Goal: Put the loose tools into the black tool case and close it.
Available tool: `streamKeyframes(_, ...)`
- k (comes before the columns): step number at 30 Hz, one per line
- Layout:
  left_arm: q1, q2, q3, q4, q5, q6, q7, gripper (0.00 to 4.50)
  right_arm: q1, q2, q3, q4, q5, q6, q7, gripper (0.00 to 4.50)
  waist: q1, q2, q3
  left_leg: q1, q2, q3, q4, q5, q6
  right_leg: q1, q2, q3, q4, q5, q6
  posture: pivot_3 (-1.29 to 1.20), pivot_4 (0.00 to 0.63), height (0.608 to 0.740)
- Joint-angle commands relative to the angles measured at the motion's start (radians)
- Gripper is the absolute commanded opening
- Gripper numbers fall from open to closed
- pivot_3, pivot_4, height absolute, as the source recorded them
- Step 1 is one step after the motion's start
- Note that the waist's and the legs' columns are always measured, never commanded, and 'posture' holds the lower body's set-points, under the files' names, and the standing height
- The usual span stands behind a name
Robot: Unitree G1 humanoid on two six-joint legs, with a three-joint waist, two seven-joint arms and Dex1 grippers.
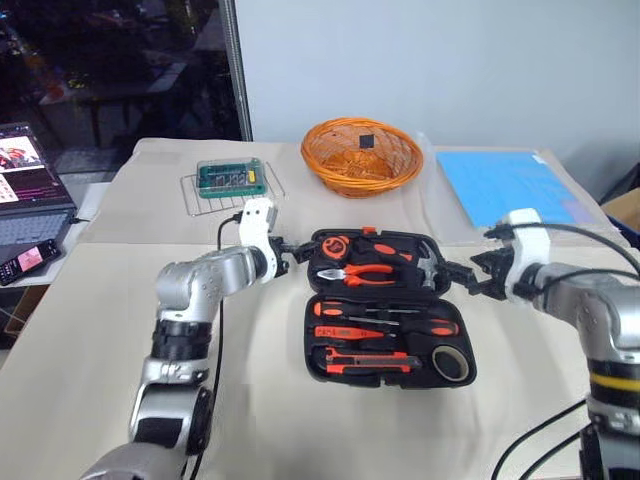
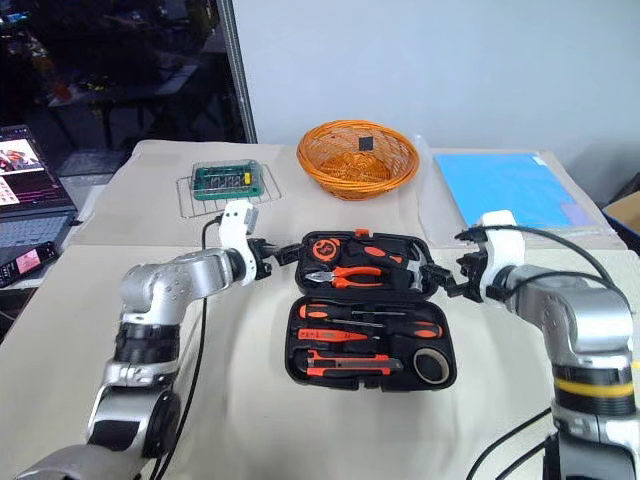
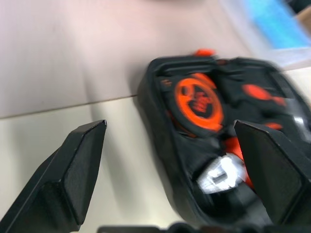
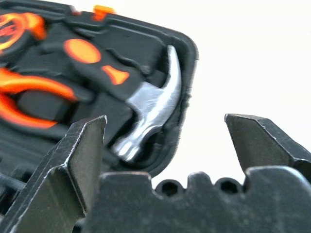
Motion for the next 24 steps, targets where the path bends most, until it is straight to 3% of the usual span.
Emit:
streamKeyframes(1, -0.051, 0.005, -0.004, 0.081, 0.046, 0.002, -0.001, 3.98, -0.069, 0.002, 0.024, 0.122, -0.019, 0.002, 0.031, 3.85, -0.003, 0.000, 0.000, 0.000, 0.000, 0.000, 0.000, 0.000, 0.001, 0.000, 0.000, 0.000, 0.000, 0.000, 0.000, 0.00, 0.150, 0.740)
streamKeyframes(3, -0.051, 0.014, -0.039, 0.083, 0.056, 0.010, -0.044, 3.40, -0.094, 0.001, 0.030, 0.158, -0.014, 0.006, 0.051, 3.12, -0.004, 0.000, 0.000, 0.000, 0.000, 0.000, -0.001, -0.001, 0.001, 0.000, 0.000, 0.000, 0.000, 0.000, 0.000, 0.00, 0.150, 0.740)
streamKeyframes(12, -0.071, -0.019, -0.051, 0.133, 0.087, -0.035, -0.097, 0.06, -0.122, 0.000, 0.094, 0.223, -0.038, -0.046, 0.136, 0.06, -0.005, 0.000, 0.000, -0.001, 0.000, 0.000, 0.000, 0.000, 0.000, 0.000, -0.002, 0.000, 0.000, 0.001, 0.002, 0.00, 0.150, 0.740)
streamKeyframes(18, -0.174, 0.012, -0.015, 0.311, 0.161, -0.226, -0.121, 0.06, -0.299, 0.111, 0.128, 0.447, -0.133, -0.302, 0.163, 0.06, -0.028, 0.000, 0.001, 0.005, 0.002, 0.001, 0.001, 0.002, 0.001, 0.003, 0.000, 0.001, 0.000, 0.005, -0.002, 0.00, 0.150, 0.740)
streamKeyframes(22, -0.243, 0.060, -0.026, 0.444, 0.222, -0.346, -0.180, 0.06, -0.395, 0.184, 0.148, 0.548, -0.175, -0.415, 0.195, 0.06, -0.046, 0.001, 0.003, 0.001, 0.002, 0.001, 0.000, 0.008, 0.001, -0.002, 0.000, 0.001, 0.001, 0.008, 0.001, 0.00, 0.150, 0.740)
streamKeyframes(24, -0.257, 0.076, -0.041, 0.481, 0.252, -0.397, -0.215, 0.06, -0.404, 0.204, 0.159, 0.558, -0.204, -0.484, 0.207, 0.06, -0.047, 0.001, 0.003, -0.003, 0.002, 0.001, 0.000, 0.009, 0.000, -0.007, 0.001, 0.001, 0.002, 0.012, -0.006, 0.00, 0.150, 0.740)
